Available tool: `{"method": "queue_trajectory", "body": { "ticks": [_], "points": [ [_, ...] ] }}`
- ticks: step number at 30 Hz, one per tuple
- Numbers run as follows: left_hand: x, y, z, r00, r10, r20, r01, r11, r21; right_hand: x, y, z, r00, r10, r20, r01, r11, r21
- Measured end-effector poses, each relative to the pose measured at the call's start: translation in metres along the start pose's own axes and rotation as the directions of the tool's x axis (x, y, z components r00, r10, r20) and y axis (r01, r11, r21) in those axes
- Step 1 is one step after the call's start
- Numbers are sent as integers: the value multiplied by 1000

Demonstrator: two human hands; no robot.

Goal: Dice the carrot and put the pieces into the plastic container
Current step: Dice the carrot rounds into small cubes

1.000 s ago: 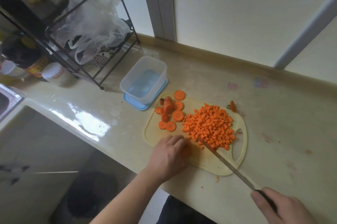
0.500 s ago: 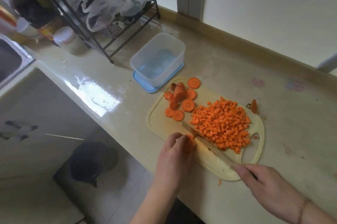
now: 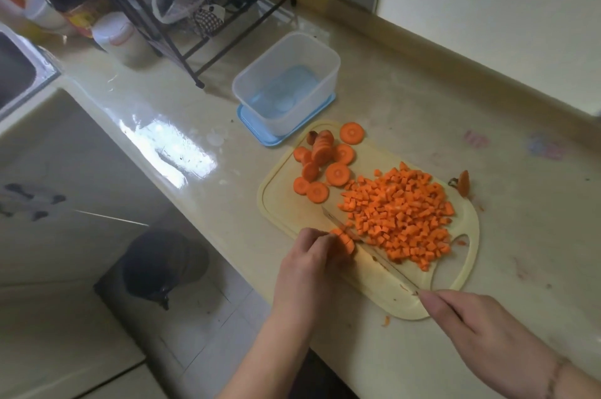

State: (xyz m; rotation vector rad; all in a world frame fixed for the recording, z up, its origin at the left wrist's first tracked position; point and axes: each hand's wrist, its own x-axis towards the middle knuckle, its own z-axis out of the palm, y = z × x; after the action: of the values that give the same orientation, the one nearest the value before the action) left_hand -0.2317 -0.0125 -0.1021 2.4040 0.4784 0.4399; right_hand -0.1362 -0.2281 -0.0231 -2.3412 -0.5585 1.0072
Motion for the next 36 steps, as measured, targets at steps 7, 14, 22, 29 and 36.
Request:
{"method": "queue_trajectory", "body": {
  "ticks": [7, 14, 22, 29, 36],
  "points": [
    [9, -11, -13, 982, 178, 62, -183, 980, 77, -4, 1, -4, 999, 23, -34, -23, 999, 25],
    [11, -25, -1, 866, 487, 110, -492, 870, 28, -8, -7, -6, 1000, 15, -4, -15, 1000, 5],
    [8, -37, 6, 881, 460, 110, -455, 888, -68, -17, -2, -11, 994, 95, 62, -97, 995, 27],
    [9, -32, 4, 896, 434, 94, -428, 901, -78, 3, -3, 1, 997, 34, 68, -30, 998, -60],
    [7, -27, 0, 892, 449, 62, -446, 894, -48, 3, 0, -3, 998, 14, -69, -15, 1000, -19]
  ]
}}
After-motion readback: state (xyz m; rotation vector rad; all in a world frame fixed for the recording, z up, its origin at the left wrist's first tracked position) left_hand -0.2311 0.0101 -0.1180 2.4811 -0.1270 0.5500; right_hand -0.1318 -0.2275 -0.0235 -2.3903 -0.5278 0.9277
